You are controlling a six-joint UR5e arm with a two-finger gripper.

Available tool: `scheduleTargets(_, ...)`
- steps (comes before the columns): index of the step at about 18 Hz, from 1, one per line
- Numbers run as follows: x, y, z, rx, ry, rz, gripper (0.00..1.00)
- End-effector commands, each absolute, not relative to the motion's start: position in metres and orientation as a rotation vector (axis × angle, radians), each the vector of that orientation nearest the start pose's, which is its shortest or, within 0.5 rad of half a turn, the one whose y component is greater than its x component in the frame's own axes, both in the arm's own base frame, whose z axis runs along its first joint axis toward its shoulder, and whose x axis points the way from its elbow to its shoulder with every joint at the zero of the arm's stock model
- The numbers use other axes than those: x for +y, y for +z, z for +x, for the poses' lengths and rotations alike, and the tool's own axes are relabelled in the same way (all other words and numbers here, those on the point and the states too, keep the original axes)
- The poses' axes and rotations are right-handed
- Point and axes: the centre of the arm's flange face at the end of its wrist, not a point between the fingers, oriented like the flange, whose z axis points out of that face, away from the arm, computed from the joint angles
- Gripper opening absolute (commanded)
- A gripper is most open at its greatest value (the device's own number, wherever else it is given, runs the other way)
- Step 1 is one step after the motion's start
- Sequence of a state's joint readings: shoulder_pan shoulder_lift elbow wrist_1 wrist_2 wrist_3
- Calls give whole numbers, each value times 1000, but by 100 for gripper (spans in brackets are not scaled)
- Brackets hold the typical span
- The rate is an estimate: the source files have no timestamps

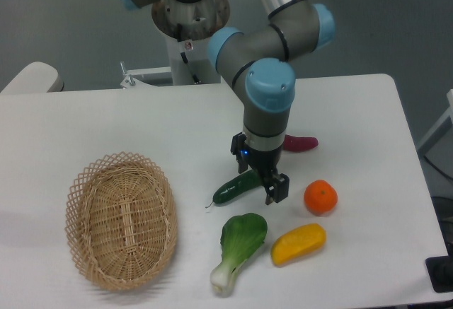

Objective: Place the cucumber on the table

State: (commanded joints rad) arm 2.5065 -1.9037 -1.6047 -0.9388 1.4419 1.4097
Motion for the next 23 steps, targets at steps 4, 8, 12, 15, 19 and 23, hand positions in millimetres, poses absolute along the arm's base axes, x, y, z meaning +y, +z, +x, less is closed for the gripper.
scheduleTargets(4, 483, 384, -437, 684, 364, -2811, 100)
scheduleTargets(8, 463, 400, -455, 680, 404, -2860, 100)
scheduleTargets(12, 429, 406, -476, 816, 427, -2894, 100)
scheduleTargets(15, 402, 406, -496, 868, 430, -2898, 100)
scheduleTargets(19, 373, 403, -517, 936, 435, -2899, 100)
scheduleTargets(23, 369, 404, -520, 981, 440, -2891, 100)
